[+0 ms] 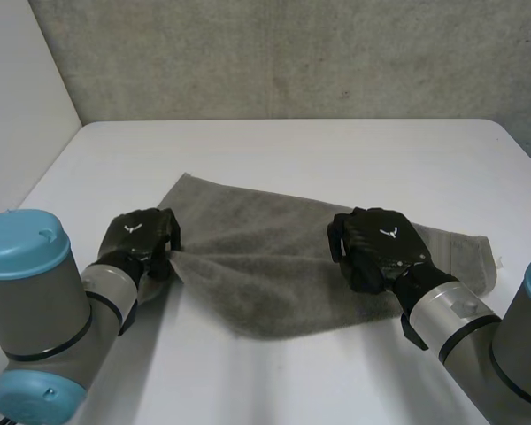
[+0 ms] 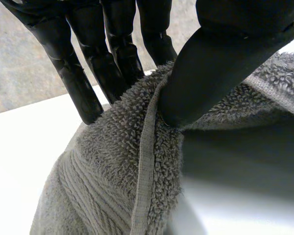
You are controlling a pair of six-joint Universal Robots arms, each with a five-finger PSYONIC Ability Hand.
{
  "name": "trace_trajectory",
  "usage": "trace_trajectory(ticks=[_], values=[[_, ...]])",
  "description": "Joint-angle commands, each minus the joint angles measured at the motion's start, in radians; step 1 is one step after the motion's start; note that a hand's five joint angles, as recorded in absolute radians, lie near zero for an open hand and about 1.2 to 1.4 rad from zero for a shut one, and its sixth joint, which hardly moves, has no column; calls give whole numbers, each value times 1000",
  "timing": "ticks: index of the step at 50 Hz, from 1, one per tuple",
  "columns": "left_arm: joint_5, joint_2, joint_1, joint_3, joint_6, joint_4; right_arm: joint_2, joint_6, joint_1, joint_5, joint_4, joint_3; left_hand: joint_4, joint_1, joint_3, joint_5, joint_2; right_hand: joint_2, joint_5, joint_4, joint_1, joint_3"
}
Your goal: Fold the towel.
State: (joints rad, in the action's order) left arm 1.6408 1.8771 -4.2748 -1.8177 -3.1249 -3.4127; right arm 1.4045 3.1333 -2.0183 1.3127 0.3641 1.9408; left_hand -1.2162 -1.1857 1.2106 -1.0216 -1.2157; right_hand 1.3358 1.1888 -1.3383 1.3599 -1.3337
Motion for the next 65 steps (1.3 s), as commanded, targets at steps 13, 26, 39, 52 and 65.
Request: trace_trajectory(ticks=[13,26,39,52,65], values=[[-1,-44,12,100,-90,102,-76,-134,-13,-15,-264,-71,-180,-211,186,-200,-181,-837,-864,839,-861,834],[1,-58,43,186,-83,185,-265,-99,-68,-3,-146,-134,-180,-211,186,-200,-181,-719,-747,722,-744,717],[1,-58,38,189,-75,185,-329,-133,-68,77,2,-157,-180,-211,186,-200,-181,-549,-577,552,-573,547],[2,-58,35,209,-30,187,-395,-206,-62,112,19,-178,-180,-211,186,-200,-181,-596,-624,599,-620,594],[1,-73,29,221,-21,223,-205,-203,-46,114,9,-184,-180,-211,186,-200,-181,60,33,-58,36,-63]])
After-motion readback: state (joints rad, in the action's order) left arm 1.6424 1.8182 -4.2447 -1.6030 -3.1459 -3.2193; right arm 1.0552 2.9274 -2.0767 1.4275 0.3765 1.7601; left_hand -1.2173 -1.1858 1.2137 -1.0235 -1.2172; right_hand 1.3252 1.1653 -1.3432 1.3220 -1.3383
